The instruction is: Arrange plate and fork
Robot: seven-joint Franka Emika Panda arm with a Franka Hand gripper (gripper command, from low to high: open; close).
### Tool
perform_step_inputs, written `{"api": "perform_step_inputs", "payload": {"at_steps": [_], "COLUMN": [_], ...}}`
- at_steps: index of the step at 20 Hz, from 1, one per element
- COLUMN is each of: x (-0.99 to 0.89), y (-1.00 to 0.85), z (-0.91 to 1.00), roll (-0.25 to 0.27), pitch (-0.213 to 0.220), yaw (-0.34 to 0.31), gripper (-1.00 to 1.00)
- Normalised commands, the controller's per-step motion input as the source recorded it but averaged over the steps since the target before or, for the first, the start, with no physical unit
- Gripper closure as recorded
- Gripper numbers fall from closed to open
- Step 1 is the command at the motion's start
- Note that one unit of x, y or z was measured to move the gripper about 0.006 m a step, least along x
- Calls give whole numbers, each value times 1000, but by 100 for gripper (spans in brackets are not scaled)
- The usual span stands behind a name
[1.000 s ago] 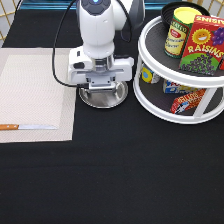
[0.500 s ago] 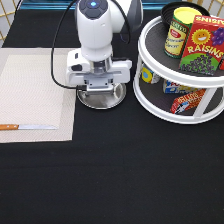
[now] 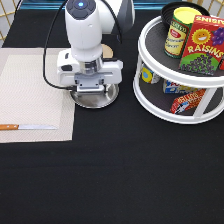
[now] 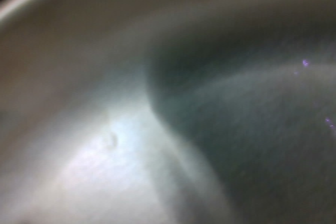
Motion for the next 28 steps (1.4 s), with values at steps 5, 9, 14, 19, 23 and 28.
{"api": "perform_step_inputs", "payload": {"at_steps": [5,9,14,19,23,28], "x": [403,326,334,346,329,279], "y": [-745,-796,-823,-851,-864,-875], "z": [97,34,18,0,0,0], "roll": [154,171,154,126,127,135], "pitch": [165,165,155,129,114,98], "yaw": [2,0,0,0,0,0], "gripper": [-100,-100,-100,-100,-100,-100]}}
